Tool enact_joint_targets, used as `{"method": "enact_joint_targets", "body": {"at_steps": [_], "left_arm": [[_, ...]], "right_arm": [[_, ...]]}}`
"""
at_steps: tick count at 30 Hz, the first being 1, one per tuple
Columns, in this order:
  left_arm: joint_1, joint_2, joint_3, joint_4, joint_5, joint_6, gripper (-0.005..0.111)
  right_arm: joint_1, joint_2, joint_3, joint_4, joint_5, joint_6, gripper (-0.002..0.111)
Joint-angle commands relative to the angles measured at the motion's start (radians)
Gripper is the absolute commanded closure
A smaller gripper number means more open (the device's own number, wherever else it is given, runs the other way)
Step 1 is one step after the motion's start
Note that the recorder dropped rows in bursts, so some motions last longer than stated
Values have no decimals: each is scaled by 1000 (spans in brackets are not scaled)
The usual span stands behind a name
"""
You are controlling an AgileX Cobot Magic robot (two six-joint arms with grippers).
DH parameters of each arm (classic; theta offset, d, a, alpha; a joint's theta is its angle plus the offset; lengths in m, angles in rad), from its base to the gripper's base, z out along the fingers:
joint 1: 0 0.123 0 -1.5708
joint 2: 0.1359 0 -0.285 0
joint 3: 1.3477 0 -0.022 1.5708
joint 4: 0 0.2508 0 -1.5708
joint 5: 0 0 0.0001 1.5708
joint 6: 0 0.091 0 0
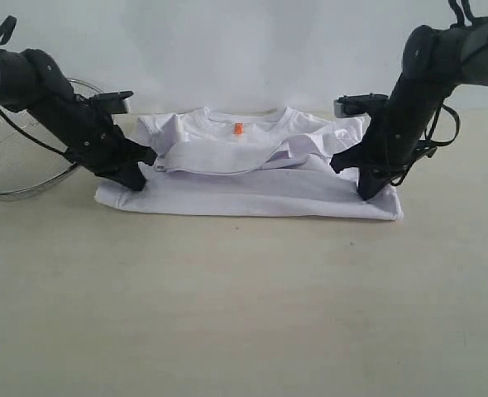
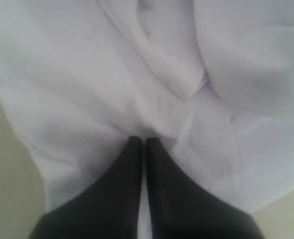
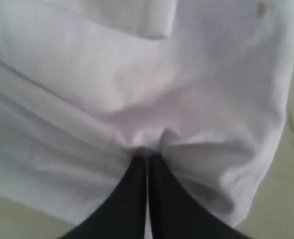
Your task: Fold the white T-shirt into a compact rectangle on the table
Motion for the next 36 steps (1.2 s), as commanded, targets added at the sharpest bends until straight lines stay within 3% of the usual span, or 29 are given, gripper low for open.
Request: {"method": "enact_joint_targets", "body": {"at_steps": [1,5,15,20,31,36], "left_arm": [[-8,-13,4,108,80,-51,102],[-36,-17,4,258,142,-117,102],[-140,-23,4,327,182,-155,102],[-178,-50,4,419,195,-203,102],[-193,-97,6,456,225,-229,102],[-198,-116,6,454,144,-231,102]], "right_arm": [[1,2,-1,-1,69,-32,108],[1,2,-1,-1,87,-34,108],[1,2,3,-1,167,-38,108],[1,2,85,-1,144,-61,108],[1,-151,117,62,130,-96,108],[1,-215,117,59,-8,-84,108]]}}
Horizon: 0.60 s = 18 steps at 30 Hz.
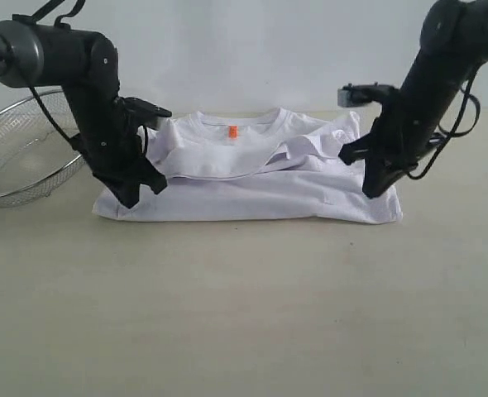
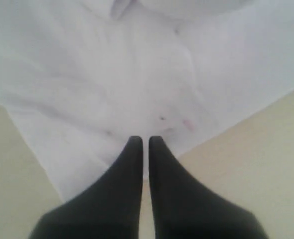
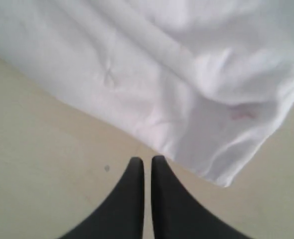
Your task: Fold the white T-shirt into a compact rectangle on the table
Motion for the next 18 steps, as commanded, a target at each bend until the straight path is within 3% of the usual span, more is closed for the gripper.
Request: {"method": "enact_joint_targets", "body": {"at_steps": [1,10,18], "left_arm": [[-10,-27,4,1,-75,-27,102],[-10,19,4,91,-203,-125,102],[-10,56,4,79,-216,-123,102]], "right_arm": [[1,-52,-2,-9,-143,19,108],[1,42,-5,-11,-319,31,108],[1,121,-5,-11,-325,31,108]]}}
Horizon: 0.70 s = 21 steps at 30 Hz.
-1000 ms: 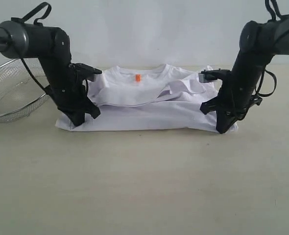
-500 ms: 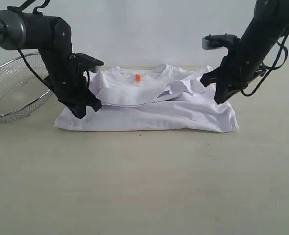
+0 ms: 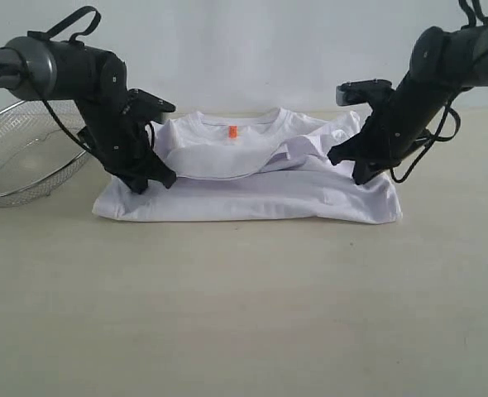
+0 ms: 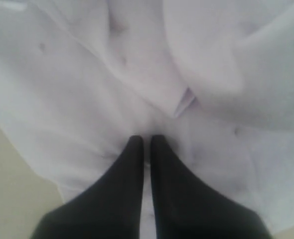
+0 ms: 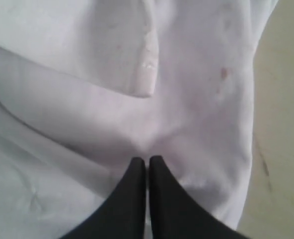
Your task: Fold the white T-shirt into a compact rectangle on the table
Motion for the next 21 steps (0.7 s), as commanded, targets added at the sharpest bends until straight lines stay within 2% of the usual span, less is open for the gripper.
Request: {"method": "enact_joint_targets", "body": {"at_steps": [1,12,19,21], "left_arm": [[-6,12,4,-13,9,-9,102],[-10,12,4,-19,202,51,102],[-14,9,18,-199,290,134,102],[-25,-1,55,-191,290,134,102]], "right_arm": [[1,35,-5,-5,17,1,108],[1,58,8,-5,293,-55,109],[1,56,15,-14,402,-49,109],[1,48,45,-30,398,-45,109]]}}
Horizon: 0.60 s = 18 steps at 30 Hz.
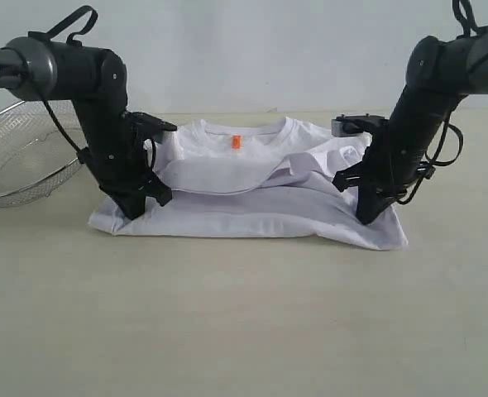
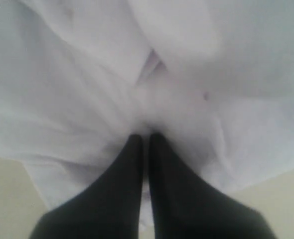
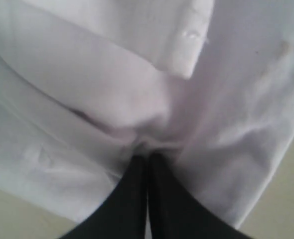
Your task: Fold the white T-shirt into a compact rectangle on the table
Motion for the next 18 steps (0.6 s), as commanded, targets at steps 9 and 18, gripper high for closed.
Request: {"method": "enact_joint_targets", "body": {"at_steps": [9,18], "left_arm": [[-98,-147,373,-76,-94,1,102],[-100,-315,691,-82,-261,-72,102]], "right_arm": [[0,-126,322,-66,-55,38,109],[0,-263,532,-71,-176,99,109]]}}
